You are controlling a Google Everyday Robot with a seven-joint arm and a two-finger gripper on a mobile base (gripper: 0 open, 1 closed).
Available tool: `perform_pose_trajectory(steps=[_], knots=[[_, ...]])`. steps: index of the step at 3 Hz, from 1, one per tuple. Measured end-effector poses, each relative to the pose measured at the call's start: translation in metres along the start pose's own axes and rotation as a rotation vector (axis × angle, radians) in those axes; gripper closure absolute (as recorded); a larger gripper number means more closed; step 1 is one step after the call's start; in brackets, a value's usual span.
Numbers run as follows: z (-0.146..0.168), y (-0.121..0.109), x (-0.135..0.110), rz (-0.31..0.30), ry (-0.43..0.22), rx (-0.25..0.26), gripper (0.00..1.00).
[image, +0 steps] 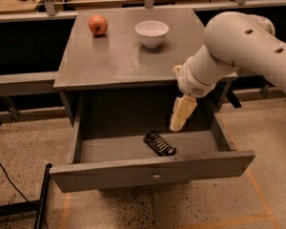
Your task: Place rxbar chocolate into top drawer
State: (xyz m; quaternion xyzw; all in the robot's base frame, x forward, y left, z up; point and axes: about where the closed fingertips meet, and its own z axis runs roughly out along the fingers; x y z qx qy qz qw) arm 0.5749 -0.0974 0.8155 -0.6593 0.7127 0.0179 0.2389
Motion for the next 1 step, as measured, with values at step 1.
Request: perform_pose_trajectory(steps=[1], knots=[[0.0, 0.0, 0.0, 0.0, 0.0, 0.0, 0.0]])
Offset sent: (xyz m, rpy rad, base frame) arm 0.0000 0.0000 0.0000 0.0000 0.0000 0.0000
